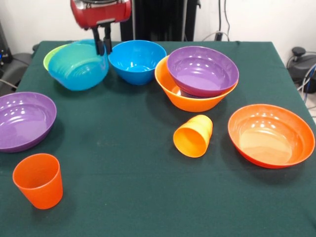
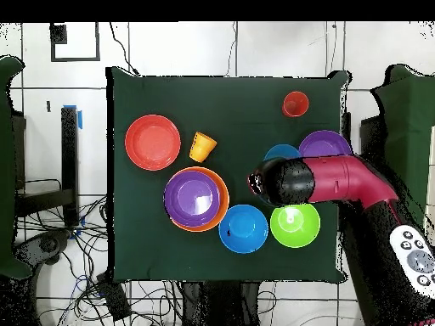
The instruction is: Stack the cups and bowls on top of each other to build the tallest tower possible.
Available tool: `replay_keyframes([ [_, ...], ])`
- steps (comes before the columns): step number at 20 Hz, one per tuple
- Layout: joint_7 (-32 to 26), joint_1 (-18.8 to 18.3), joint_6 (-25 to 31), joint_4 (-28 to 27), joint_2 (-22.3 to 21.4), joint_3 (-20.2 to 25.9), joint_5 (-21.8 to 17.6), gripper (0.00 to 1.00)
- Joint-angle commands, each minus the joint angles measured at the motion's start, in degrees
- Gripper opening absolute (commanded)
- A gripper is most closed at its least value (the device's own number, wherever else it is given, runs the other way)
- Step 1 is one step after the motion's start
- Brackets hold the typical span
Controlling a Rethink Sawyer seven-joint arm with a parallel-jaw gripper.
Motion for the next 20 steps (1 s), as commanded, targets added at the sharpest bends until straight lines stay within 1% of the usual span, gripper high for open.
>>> replay_keyframes([
  [1, -1.58, 1.13, -3.07, 9.29, -5.71, 2.37, 0.88, 0.0],
  [6, 0.18, 0.59, -6.91, 12.75, -6.68, 2.38, 0.4, 0.0],
  [12, 2.09, 0.74, -10.02, 15.98, -7.95, 1.5, 0.18, 0.0],
  [16, 3.76, 1.6, -11.42, 17.44, -8.61, 0.53, 0.41, 0.0],
  [20, 6.27, 3.18, -13.71, 18.72, -8.55, -0.94, -0.56, 0.0],
])
